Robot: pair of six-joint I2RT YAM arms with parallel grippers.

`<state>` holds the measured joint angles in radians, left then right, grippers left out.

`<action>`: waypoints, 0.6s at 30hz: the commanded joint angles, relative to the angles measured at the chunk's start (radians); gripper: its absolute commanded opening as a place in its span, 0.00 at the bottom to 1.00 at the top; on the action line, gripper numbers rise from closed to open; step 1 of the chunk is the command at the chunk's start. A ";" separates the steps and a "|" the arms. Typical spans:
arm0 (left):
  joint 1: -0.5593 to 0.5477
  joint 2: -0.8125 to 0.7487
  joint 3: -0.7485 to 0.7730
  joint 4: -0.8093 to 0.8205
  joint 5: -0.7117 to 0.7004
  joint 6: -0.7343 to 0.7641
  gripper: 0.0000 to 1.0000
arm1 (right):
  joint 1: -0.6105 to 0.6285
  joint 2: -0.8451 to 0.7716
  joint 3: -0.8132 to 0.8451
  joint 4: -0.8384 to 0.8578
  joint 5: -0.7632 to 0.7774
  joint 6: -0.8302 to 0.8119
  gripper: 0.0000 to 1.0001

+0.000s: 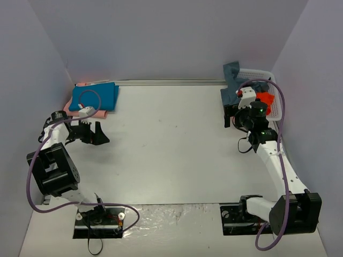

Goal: Fold and stack the t-shirts

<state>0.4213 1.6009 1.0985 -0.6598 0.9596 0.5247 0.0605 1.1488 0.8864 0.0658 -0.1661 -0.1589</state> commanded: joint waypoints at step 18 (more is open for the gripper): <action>0.011 -0.343 -0.182 0.382 -0.208 -0.210 0.94 | -0.027 -0.002 0.077 0.061 0.260 -0.105 1.00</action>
<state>0.4267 1.3682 0.9638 -0.4561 0.8246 0.3836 0.0387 1.1225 0.9134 0.0479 0.0235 -0.2050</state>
